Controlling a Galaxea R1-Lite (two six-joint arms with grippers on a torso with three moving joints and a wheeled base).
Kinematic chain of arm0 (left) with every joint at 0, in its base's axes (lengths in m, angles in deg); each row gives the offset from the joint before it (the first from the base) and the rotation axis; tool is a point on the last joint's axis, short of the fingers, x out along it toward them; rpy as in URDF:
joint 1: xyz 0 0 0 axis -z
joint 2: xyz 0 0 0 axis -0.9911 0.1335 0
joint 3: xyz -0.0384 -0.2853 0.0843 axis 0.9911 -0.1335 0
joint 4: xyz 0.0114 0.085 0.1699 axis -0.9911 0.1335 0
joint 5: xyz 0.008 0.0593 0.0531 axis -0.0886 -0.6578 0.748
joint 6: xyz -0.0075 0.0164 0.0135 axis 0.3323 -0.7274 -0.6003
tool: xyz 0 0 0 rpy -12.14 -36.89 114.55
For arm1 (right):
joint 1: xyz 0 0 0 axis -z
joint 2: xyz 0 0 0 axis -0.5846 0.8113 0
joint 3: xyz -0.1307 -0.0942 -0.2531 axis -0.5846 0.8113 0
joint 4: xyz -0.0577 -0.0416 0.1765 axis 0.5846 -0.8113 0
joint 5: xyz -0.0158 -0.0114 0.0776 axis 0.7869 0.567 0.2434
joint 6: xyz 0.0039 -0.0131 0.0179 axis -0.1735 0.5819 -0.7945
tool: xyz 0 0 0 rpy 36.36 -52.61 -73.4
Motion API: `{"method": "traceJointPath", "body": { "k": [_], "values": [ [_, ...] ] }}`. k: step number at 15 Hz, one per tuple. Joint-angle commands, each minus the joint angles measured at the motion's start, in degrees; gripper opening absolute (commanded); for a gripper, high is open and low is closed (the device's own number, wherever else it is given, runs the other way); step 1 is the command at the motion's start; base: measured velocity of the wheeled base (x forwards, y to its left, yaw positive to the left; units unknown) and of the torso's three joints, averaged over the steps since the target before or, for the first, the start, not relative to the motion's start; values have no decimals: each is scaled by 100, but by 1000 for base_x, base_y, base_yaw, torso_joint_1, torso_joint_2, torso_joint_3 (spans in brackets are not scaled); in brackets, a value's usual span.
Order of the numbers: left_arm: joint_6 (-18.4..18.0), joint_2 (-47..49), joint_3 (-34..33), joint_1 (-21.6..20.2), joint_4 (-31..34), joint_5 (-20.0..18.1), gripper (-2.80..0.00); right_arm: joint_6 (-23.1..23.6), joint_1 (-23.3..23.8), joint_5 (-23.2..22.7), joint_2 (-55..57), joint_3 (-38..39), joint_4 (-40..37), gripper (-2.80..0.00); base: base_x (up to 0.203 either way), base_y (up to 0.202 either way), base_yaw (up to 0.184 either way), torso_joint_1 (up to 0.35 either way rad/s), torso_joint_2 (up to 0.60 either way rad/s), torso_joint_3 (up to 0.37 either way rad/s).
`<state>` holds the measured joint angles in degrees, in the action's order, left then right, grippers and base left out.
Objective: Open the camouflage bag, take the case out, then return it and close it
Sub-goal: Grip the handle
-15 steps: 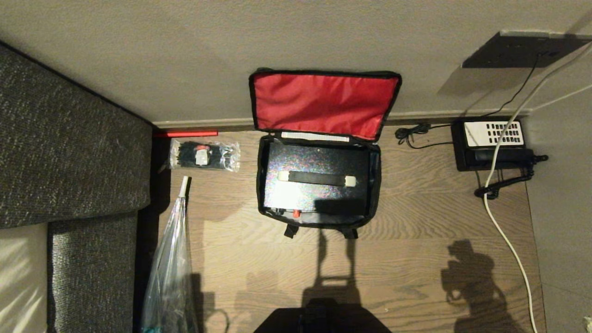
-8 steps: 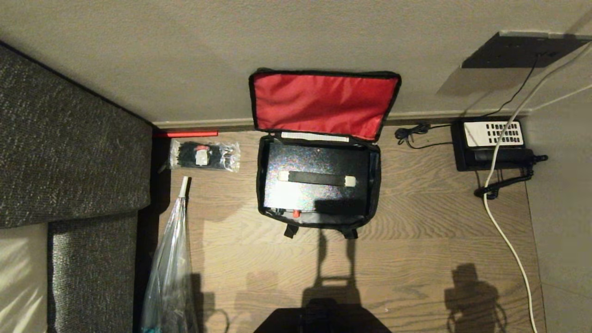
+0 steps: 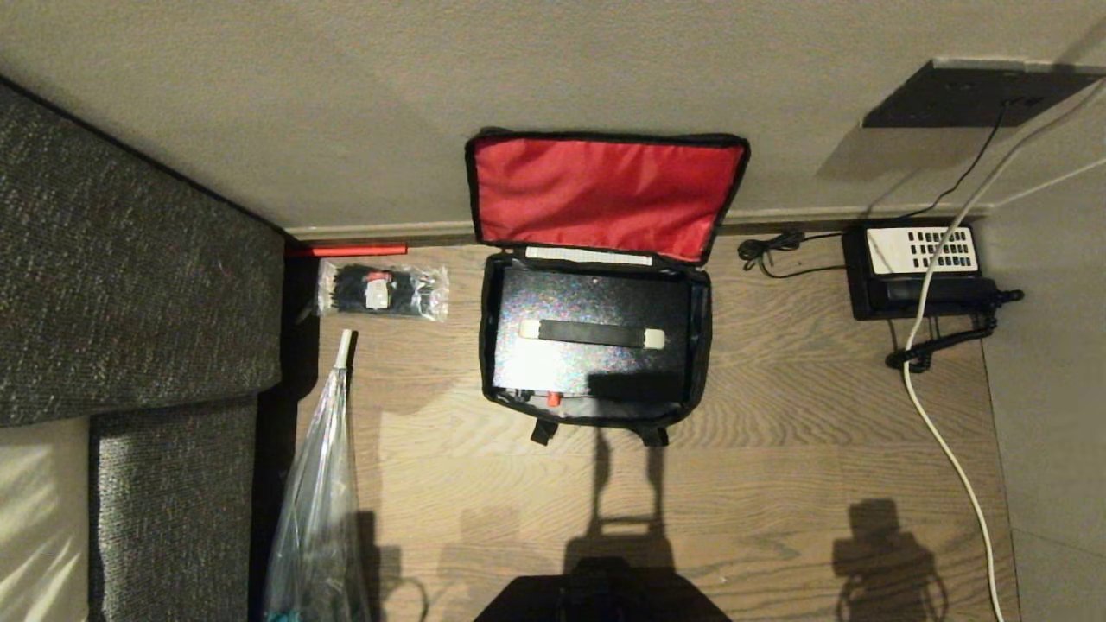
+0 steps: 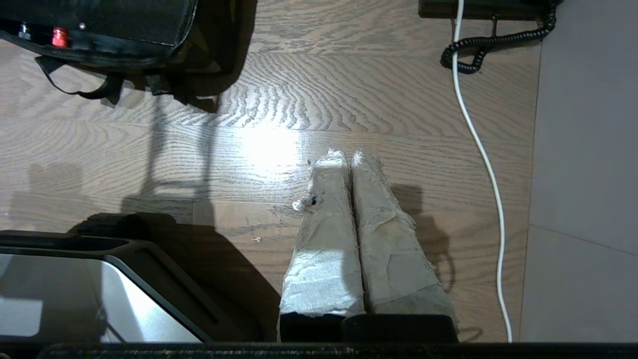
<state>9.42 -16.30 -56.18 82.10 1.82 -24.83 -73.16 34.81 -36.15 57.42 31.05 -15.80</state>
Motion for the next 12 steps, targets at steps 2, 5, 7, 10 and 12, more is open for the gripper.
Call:
{"method": "traceJointPath", "body": {
  "k": [2,5,7,10,12],
  "values": [
    [4,-11,-18,-3,-1,2,-280,-69,0,2,-15,0,12,-280,0,0,0,0,0,0],
    [4,-11,-18,-3,-1,2,-280,-69,0,2,-15,0,12,-280,0,0,0,0,0,0],
    [4,-11,-18,-3,-1,2,-280,-69,0,2,-15,0,12,-280,0,0,0,0,0,0],
    [4,-11,-18,-3,-1,2,-280,-69,-5,2,-15,0,12,-280,0,0,0,0,0,0],
    [4,-11,-18,-3,-1,2,-280,-69,0,2,-15,0,12,-280,0,0,0,0,0,0]
  ]
}}
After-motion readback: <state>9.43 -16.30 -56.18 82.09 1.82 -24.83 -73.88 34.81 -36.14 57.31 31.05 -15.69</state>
